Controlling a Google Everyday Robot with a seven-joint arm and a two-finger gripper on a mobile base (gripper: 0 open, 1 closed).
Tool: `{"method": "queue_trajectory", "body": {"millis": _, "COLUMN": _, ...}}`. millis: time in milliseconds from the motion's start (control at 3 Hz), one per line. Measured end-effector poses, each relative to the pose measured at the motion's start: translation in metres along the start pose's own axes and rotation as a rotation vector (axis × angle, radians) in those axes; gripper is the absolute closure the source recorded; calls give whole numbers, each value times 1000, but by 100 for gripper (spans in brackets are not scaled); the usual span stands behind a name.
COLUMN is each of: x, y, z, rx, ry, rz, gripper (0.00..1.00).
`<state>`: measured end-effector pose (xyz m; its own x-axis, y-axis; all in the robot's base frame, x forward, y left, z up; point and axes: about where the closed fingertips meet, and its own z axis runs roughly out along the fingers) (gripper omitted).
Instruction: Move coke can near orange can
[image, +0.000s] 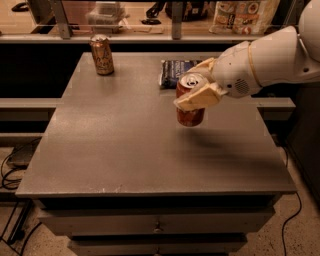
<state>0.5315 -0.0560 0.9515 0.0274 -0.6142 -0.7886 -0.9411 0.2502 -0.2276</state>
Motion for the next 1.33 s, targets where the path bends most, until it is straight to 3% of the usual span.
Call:
{"method": "queue_trajectory", "body": {"millis": 333, "x": -54, "y": -33, "z": 43, "rx": 4, "ry": -80, "rz": -55, "gripper": 100}}
{"method": "queue_trajectory", "body": {"millis": 1000, "x": -49, "y": -37, "z": 54, "rx": 38, "ry": -76, "rz": -17, "gripper": 100}}
{"method": "queue_trajectory", "body": {"millis": 1333, "x": -54, "y": -69, "z": 91, "rx": 70, "ry": -91, "rz": -7, "gripper": 100}}
